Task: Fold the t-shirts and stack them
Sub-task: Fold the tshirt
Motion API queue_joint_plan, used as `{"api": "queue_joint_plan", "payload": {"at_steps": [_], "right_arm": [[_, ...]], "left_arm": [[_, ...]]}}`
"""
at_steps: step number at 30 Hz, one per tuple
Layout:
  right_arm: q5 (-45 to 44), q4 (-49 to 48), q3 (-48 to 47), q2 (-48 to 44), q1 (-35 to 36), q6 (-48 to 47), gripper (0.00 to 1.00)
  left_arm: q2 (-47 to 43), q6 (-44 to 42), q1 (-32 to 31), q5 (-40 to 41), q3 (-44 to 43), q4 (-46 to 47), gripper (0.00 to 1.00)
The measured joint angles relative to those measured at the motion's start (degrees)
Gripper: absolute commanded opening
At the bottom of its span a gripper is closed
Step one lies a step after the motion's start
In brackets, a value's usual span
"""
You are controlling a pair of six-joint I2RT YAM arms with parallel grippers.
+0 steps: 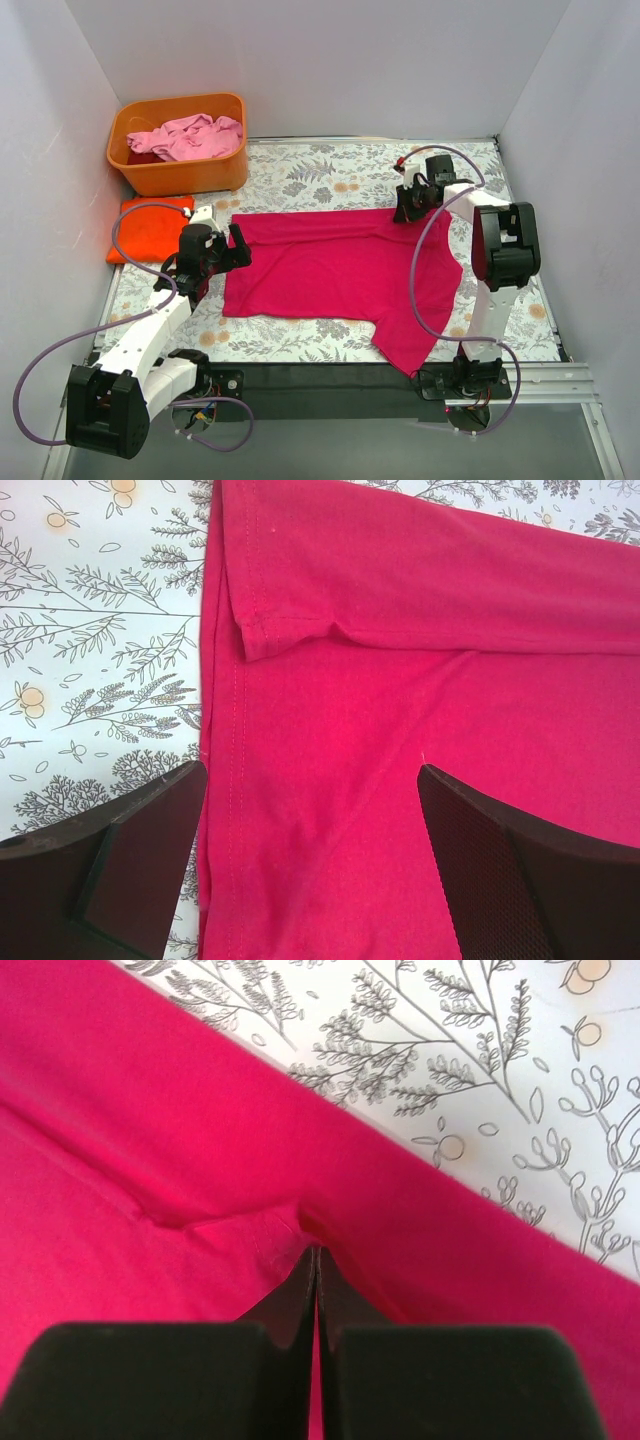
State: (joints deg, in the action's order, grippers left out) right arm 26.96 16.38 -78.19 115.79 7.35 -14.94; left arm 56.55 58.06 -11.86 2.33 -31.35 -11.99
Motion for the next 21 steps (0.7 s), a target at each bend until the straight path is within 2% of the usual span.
{"api": "queue_joint_plan", "payload": {"at_steps": [9, 21], "right_arm": [[-7.3, 0.4, 5.8, -10.7, 4.7, 5.4, 0.01], [-13.2, 2.0, 22.2, -20.6, 6.7, 18.1, 0.01]], "left_arm": [[0.0, -0.2, 0.0, -0.7, 0.0, 0.0, 0.8], [0.5, -0.2, 0.0, -1.7, 0.0, 0.3, 0.8]]}}
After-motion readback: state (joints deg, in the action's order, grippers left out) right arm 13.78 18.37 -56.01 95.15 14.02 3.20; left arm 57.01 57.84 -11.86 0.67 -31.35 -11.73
